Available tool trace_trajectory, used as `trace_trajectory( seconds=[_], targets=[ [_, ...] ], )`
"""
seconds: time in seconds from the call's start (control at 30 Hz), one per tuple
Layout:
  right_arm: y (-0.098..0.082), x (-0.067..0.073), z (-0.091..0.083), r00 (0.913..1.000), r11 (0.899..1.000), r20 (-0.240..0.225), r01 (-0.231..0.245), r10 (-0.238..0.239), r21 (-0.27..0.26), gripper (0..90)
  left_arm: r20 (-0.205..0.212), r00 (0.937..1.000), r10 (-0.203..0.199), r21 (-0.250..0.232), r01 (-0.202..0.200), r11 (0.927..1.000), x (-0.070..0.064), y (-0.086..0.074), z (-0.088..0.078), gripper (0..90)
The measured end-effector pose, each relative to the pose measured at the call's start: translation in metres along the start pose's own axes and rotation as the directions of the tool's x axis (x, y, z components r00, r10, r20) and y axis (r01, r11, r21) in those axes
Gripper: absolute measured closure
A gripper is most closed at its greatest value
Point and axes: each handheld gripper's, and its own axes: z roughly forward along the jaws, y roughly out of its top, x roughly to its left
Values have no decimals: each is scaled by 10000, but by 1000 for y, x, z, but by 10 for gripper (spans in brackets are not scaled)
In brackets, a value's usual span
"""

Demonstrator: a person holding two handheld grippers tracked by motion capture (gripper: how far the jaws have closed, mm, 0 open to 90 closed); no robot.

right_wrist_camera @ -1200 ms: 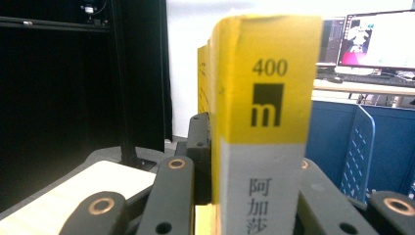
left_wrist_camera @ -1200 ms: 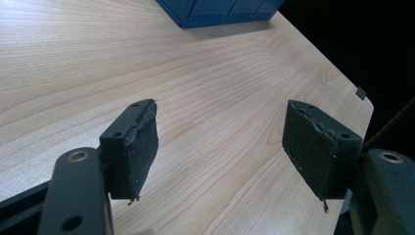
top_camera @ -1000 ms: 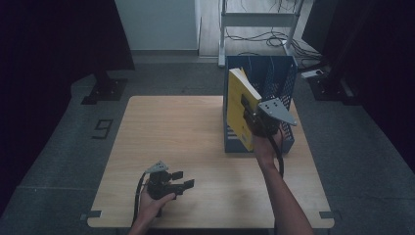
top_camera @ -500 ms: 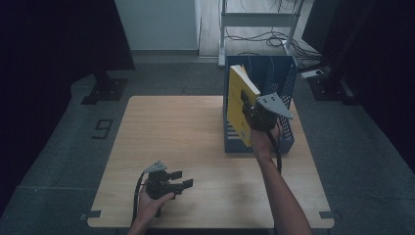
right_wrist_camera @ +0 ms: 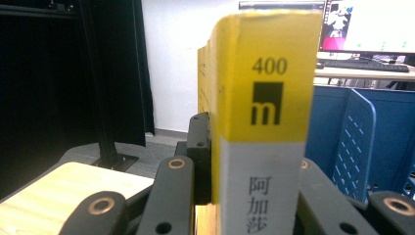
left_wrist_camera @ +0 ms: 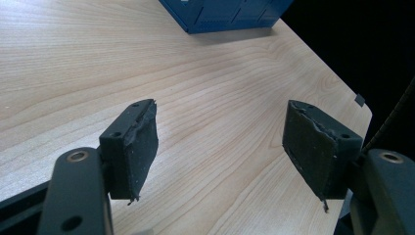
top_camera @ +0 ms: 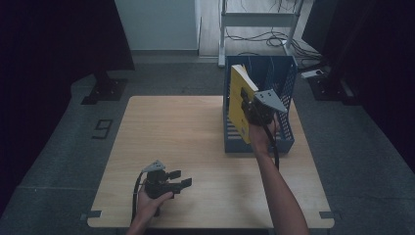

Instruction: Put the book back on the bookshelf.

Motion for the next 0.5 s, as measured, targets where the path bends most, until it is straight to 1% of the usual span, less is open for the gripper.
trace_trajectory(
  seconds=[0.3,0.5],
  targets=[
    [-5,-1,13,9997,9999,230,14,-17,130,749,-12,10000,-41,-22,41,10000,1,0,-1,291],
    [-8,-3,19,9996,9999,276,1,-6,170,749,-18,10000,-73,-16,72,10000,2,0,-1,292]
  ],
)
